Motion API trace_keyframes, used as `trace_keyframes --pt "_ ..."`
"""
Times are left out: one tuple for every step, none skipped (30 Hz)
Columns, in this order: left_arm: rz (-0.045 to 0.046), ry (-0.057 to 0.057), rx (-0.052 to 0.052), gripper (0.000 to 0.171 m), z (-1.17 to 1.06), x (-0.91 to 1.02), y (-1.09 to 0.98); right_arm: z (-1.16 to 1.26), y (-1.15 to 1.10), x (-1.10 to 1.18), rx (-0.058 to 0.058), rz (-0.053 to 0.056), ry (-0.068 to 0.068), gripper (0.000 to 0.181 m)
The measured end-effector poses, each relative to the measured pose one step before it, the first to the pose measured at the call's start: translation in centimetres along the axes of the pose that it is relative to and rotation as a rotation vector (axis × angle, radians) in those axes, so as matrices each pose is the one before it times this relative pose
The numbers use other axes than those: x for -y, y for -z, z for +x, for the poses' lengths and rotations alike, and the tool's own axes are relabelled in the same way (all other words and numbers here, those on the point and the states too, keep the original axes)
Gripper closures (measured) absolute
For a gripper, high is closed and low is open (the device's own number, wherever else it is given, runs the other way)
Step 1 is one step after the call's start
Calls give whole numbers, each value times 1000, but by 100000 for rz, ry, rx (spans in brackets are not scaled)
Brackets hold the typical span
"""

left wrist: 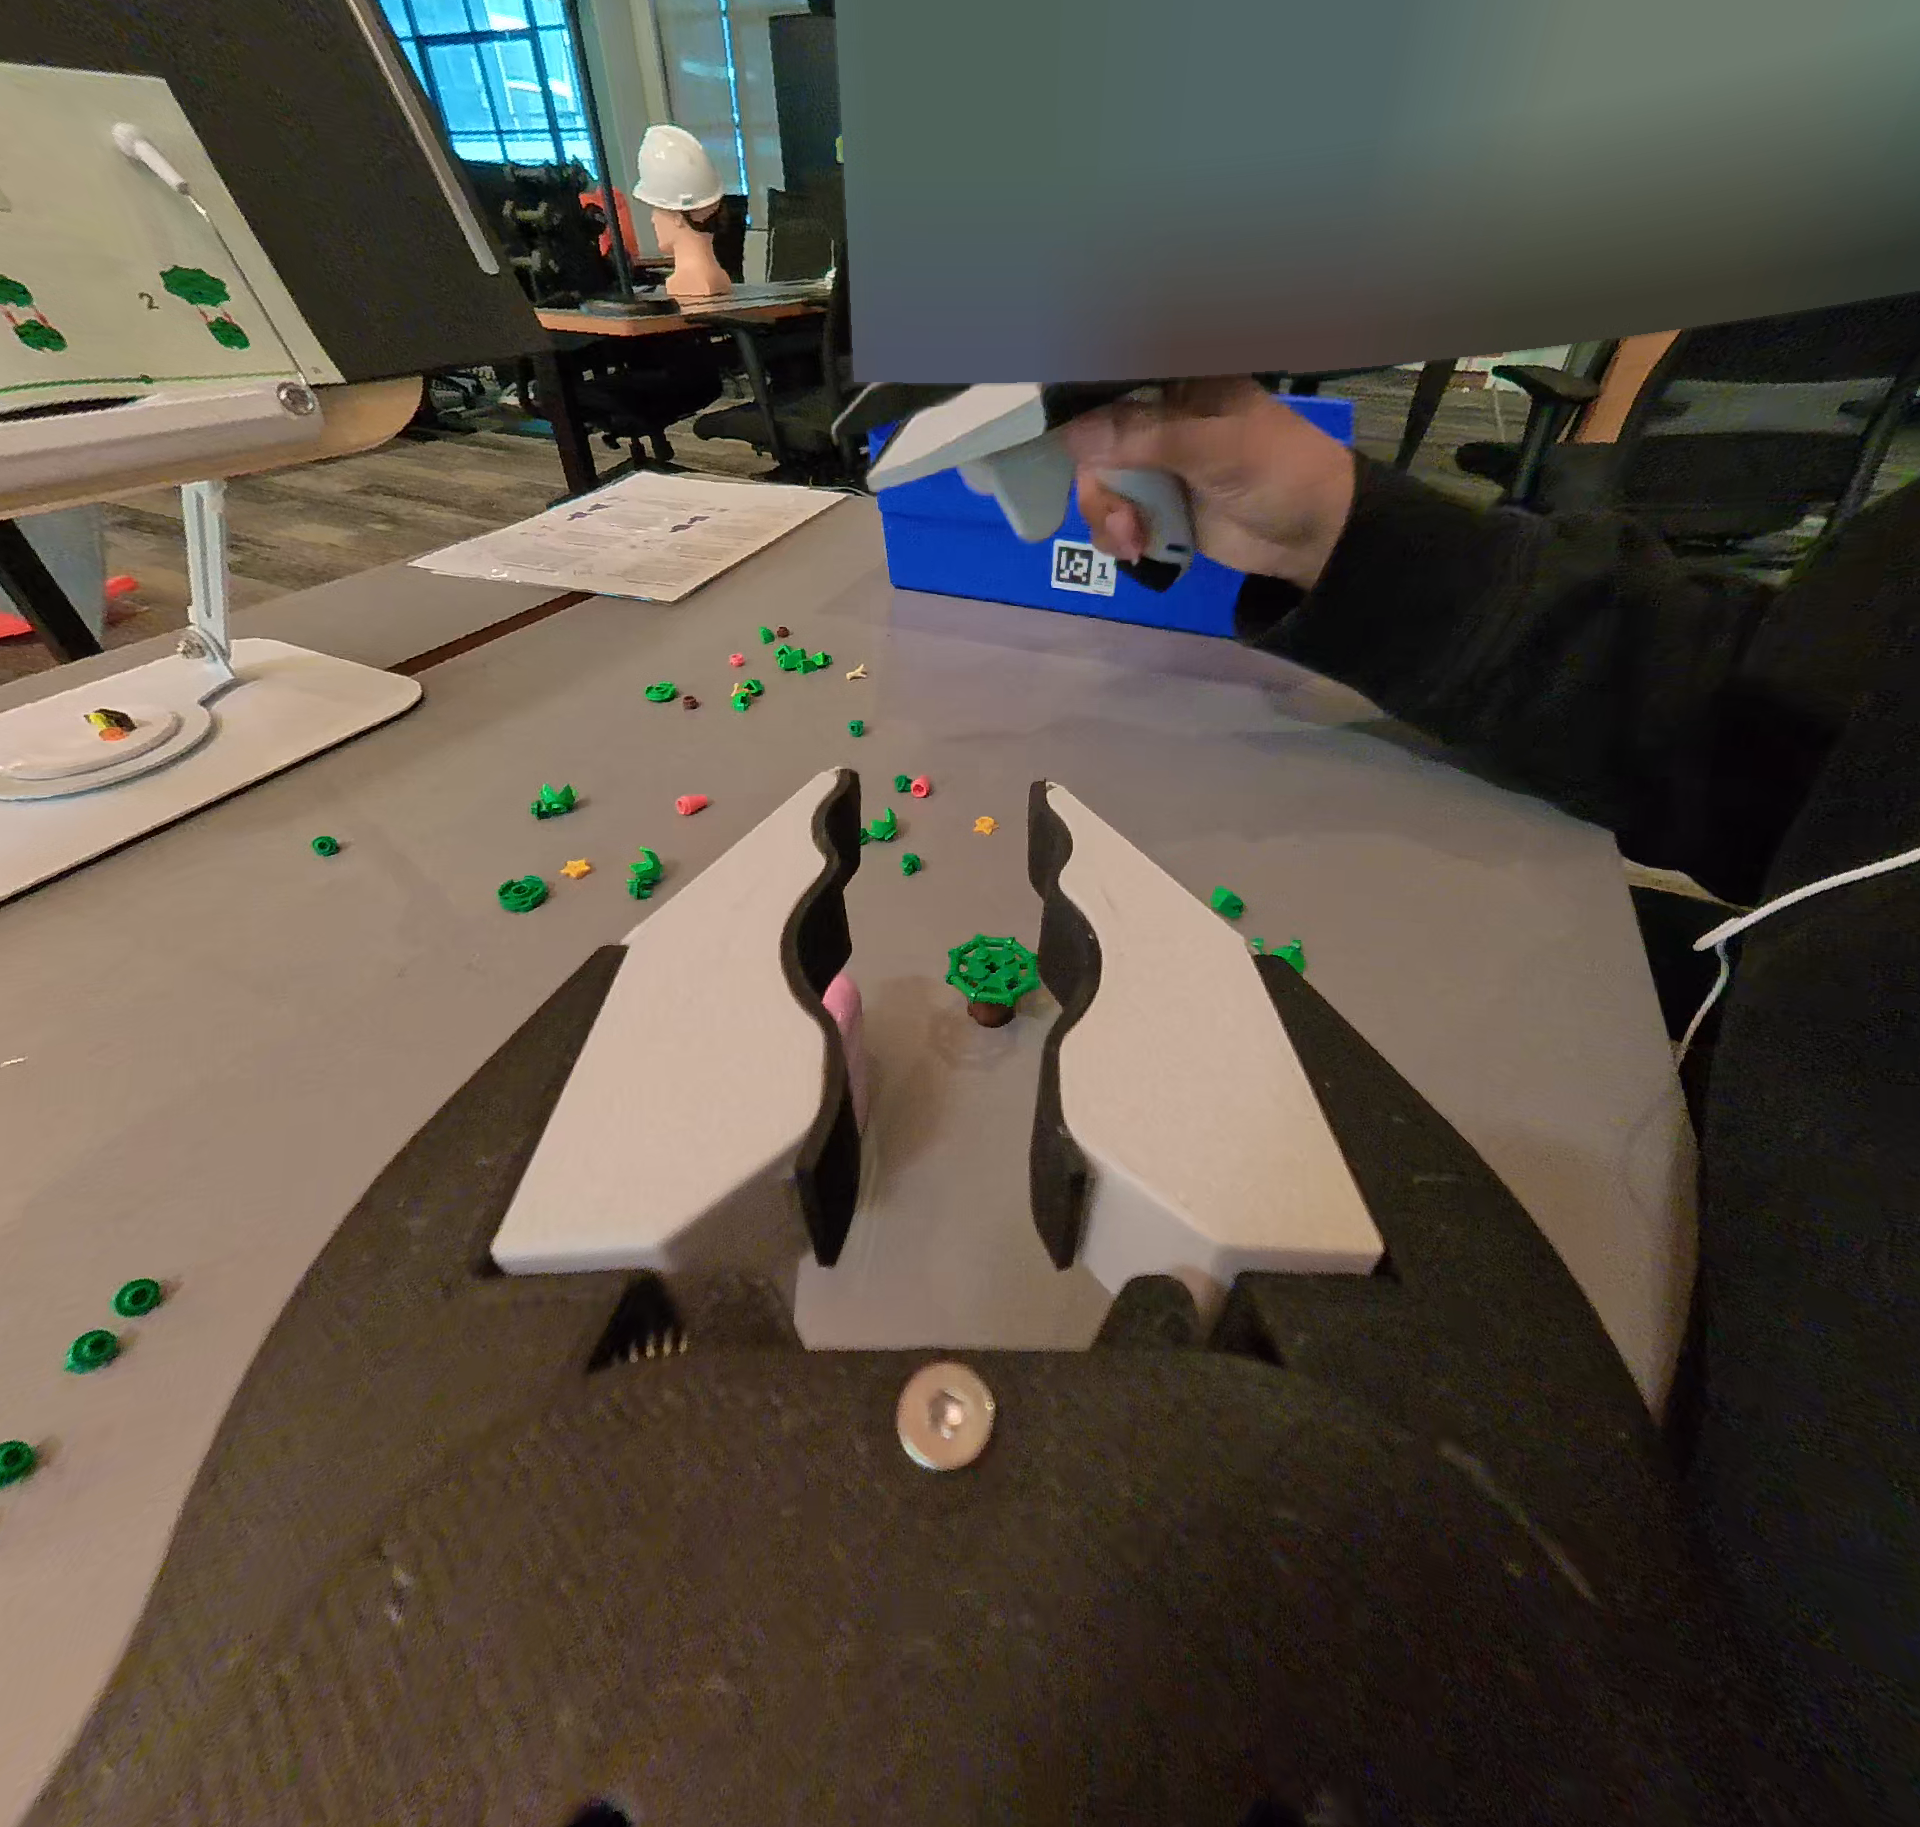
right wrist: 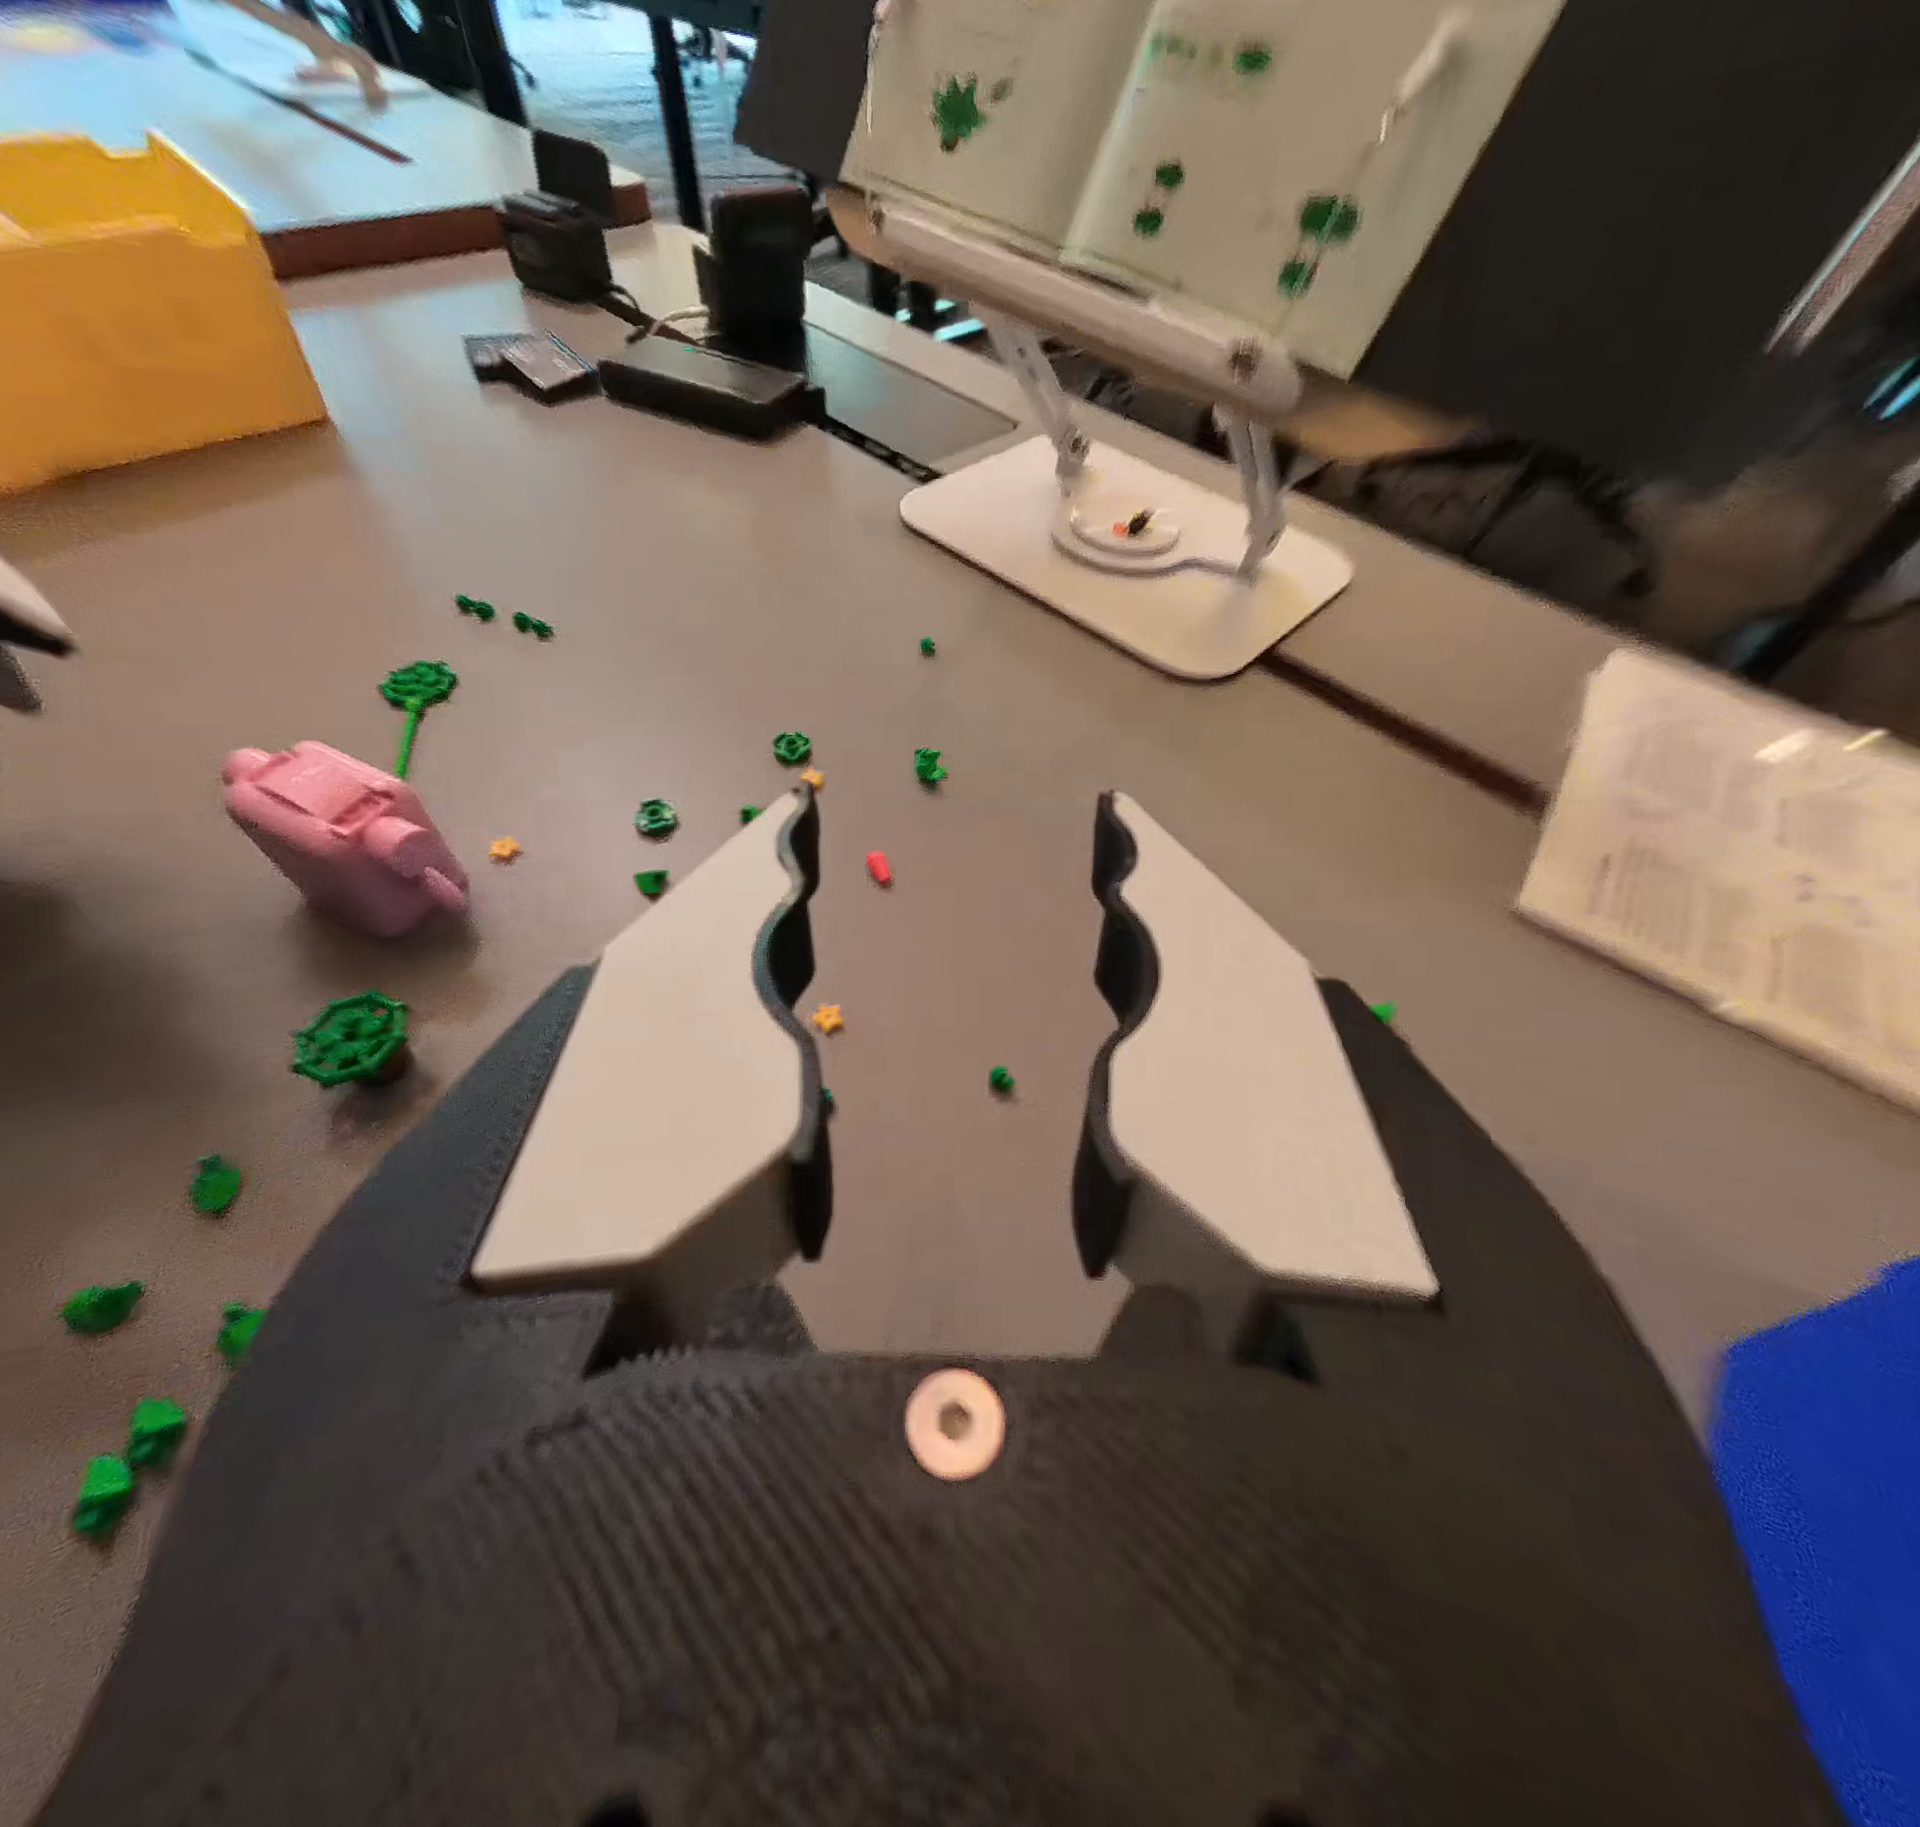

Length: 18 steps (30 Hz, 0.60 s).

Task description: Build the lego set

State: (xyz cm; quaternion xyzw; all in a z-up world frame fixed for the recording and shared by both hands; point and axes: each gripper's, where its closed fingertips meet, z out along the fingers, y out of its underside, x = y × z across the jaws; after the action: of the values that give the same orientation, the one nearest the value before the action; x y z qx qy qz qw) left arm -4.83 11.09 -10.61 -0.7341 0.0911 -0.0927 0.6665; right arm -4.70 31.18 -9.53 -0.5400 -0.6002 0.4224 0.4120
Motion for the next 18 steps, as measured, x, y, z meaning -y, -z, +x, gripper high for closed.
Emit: trace_keyframes --pt "-134 69 256 143 -70 -39 18 244 -353 -896 4036 -533 -8263 131" --pt "-105 138 266 143 -76 -35 18 166 -125 -889 3691 7 -6551 138" --pt "-19 299 43 143 -46 -22 5 327 79 -867 1417 185 -3443 151" --pt "95 554 -315 143 -7 4 6 726 188 -803 -2358 -252 -1426 162" --pt "85 816 -633 143 46 -2 -33 1077 157 -626 -5242 -398 -188 161" --pt "46 988 -815 143 75 -4 -58 1128 13 -515 -5697 -907 1423 154" --pt "18 987 -1060 143 125 -6 -69 1131 -145 -638 -5670 -2701 2508 154" --pt "163 813 -1074 143 146 30 -44 1065 -285 -780 -5464 -4220 2019 155" --pt "207 524 -835 143 145 33 -42 761 -385 -700 -3995 -3823 935 157" --pt "63 245 -535 143 111 8 -10 464 -456 -535 -2558 -2549 281 157" --pt "56 50 -275 143 77 14 7 223 -499 -455 -1049 -1850 154 158" --pt "119 62 -209 143 53 23 18 198 -494 -445 -691 -2391 -258 158" --pt "267 236 -346 143 71 43 33 359 -410 -400 -1209 -3748 -501 159" --pt "310 501 -495 143 75 42 19 372 -350 -105 -1146 -1569 -216 159" --pt "340 613 -598 143 85 49 11 406 -272 26 -1058 -689 -569 161" --pt "242 651 -551 143 75 27 -1 374 -257 35 -650 -628 -796 162" --pt "137 590 -542 143 64 25 -12 326 -257 -82 -204 -1284 -1194 162" --pt "147 400 -417 143 54 14 -10 203 -256 -198 495 -1889 -1626 161"
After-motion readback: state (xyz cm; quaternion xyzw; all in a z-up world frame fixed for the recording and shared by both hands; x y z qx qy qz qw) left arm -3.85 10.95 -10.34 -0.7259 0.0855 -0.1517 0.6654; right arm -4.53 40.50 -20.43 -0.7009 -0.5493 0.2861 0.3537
